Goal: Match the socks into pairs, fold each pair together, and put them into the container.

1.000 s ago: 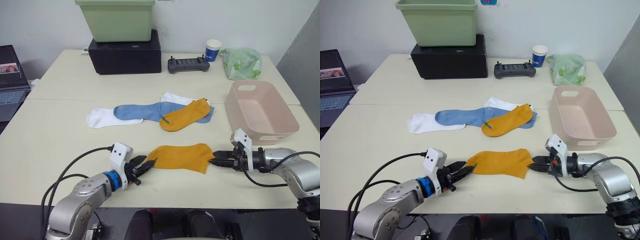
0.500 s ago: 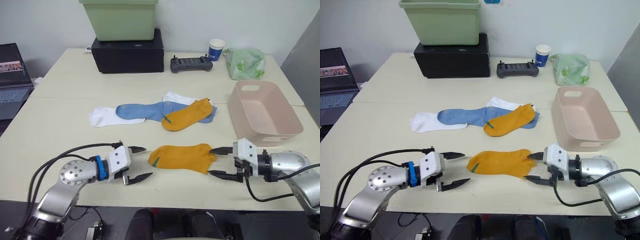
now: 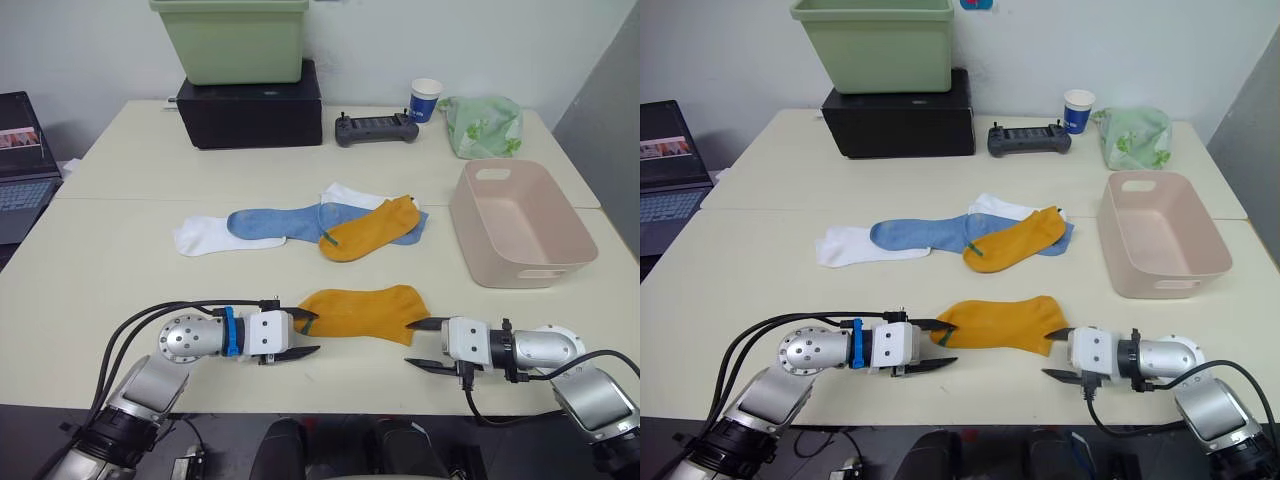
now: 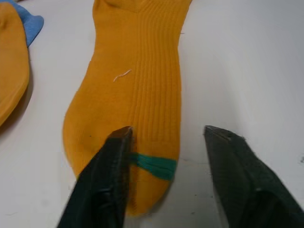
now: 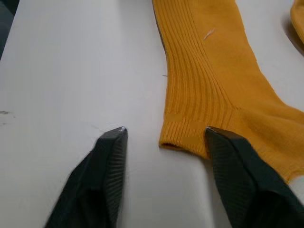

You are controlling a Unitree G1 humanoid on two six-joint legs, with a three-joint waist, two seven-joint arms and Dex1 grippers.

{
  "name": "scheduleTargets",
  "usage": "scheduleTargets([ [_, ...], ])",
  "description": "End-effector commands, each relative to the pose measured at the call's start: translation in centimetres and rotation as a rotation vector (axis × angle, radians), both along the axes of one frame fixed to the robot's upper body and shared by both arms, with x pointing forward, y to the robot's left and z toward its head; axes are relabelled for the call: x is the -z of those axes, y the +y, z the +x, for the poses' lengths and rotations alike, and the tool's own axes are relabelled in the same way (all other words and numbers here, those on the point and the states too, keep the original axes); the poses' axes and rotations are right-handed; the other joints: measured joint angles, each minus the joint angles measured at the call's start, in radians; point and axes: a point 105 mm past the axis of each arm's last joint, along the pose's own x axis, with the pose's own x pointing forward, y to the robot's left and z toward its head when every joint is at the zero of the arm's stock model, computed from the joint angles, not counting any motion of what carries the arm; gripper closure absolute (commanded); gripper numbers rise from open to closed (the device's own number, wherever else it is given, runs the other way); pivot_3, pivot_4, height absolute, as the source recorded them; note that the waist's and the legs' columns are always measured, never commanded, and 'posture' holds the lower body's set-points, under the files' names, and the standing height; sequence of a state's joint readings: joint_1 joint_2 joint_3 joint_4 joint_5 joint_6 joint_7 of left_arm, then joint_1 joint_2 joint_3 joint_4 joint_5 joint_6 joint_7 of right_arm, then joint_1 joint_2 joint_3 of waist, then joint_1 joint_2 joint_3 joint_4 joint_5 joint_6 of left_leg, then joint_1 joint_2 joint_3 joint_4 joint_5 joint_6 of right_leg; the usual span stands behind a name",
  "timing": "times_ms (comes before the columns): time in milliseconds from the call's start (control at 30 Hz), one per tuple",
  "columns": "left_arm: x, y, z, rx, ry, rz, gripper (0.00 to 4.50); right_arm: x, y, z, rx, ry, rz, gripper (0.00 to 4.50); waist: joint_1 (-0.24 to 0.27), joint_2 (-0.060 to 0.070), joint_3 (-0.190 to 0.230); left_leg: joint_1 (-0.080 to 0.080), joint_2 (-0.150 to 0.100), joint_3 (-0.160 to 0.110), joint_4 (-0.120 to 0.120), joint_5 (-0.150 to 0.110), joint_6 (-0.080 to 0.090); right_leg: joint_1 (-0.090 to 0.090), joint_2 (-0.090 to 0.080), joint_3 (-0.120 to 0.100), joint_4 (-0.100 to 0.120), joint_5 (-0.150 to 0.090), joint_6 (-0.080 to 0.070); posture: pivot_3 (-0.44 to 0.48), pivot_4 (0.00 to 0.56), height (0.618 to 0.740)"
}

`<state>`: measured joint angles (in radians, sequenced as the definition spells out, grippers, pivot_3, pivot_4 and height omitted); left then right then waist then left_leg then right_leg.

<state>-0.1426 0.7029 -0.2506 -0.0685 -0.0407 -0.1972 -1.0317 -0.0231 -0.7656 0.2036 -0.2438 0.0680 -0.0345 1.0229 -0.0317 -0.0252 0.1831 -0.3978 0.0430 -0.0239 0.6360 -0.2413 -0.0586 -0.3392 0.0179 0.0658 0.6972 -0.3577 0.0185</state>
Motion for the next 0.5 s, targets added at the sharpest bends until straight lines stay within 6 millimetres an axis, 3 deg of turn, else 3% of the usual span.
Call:
scheduleTargets([
  [33,1.0,0.6,0.4,-0.047,0.021,0.034,3.11,-0.6,0.4,0.4,-0.019,-0.046,-0.001,3.03,0.000,0.000,0.000,0.000,0.000,0.000,0.000,0.001,0.001,0.001,0.000,0.000,0.000,0.000,0.000,0.000,0.150,0.740],
  [167,1.4,0.7,0.2,-0.042,0.004,0.053,4.38,-0.7,0.1,0.7,-0.005,-0.053,-0.002,4.47,0.000,0.000,0.000,0.001,0.000,-0.001,0.003,0.001,0.002,0.002,0.000,0.000,0.001,0.001,0.001,0.000,0.150,0.740],
  [300,1.1,0.2,0.5,-0.068,0.020,-0.009,4.45,-1.5,-0.2,2.0,0.028,-0.076,0.018,4.49,0.000,0.000,0.000,0.001,0.000,0.000,0.005,0.001,0.002,0.003,0.000,0.000,0.001,0.002,0.002,0.000,0.150,0.740],
  [500,0.7,-0.1,0.6,-0.073,0.029,-0.051,4.45,-2.3,-0.2,2.3,0.003,-0.077,0.032,4.49,0.003,0.000,0.000,0.000,0.000,-0.001,0.007,0.001,0.002,0.003,0.000,-0.001,0.001,0.002,0.002,0.000,0.150,0.740],
])
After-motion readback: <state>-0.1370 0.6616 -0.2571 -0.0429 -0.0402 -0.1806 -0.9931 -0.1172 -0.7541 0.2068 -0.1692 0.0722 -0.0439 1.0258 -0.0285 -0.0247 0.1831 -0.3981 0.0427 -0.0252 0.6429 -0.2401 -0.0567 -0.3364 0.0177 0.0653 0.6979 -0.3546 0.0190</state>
